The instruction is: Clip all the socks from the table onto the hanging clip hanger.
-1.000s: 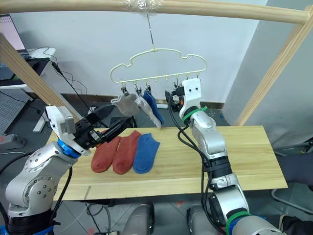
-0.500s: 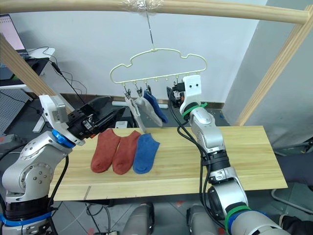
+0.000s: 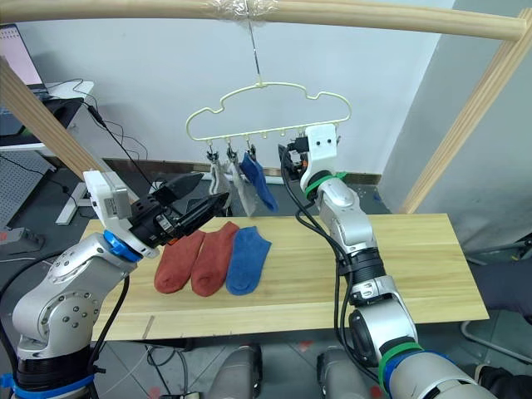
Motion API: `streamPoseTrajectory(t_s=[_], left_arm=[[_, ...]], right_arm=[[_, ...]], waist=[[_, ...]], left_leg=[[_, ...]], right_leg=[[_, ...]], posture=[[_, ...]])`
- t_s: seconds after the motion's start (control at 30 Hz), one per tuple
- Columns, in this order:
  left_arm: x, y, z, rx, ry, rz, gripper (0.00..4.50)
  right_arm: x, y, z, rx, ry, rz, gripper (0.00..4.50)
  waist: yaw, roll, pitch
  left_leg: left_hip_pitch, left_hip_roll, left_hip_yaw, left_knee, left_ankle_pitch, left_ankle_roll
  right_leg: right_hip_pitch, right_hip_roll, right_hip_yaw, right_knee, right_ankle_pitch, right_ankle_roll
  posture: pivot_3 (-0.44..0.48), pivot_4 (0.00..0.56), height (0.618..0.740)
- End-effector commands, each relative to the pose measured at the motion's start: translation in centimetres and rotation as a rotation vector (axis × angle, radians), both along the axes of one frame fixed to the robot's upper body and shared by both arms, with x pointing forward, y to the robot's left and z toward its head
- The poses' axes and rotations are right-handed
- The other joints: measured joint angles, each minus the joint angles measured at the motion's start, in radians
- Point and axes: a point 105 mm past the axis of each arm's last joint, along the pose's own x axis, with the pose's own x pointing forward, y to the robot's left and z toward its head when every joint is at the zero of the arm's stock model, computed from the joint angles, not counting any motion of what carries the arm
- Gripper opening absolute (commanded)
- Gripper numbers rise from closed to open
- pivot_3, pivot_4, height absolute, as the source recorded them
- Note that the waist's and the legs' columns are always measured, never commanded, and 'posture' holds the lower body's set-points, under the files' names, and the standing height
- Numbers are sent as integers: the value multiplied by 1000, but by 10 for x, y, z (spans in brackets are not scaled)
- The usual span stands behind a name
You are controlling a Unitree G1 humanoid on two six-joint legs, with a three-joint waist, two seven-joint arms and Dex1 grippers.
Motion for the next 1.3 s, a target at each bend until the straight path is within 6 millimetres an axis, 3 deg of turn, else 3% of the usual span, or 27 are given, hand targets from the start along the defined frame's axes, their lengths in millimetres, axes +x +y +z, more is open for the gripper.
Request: streamPoseTrajectory(t_s=[0.03, 1.3], left_arm=[[-2, 3, 9, 7, -51, 1, 4500], [-8, 8, -4, -6, -30, -3, 4500]], right_arm=[[-1, 2, 23, 30, -71, 11, 3044], [6, 10, 27, 51, -69, 24, 3044]], waist=[[0, 0, 0], [0, 1, 1]], left_leg=[[0, 0, 0, 0, 0, 0], [0, 0, 0, 0, 0, 0]], right_leg=[[0, 0, 0, 0, 0, 0], [0, 0, 0, 0, -1, -1]], posture=[[130, 213, 740], [137, 223, 740]])
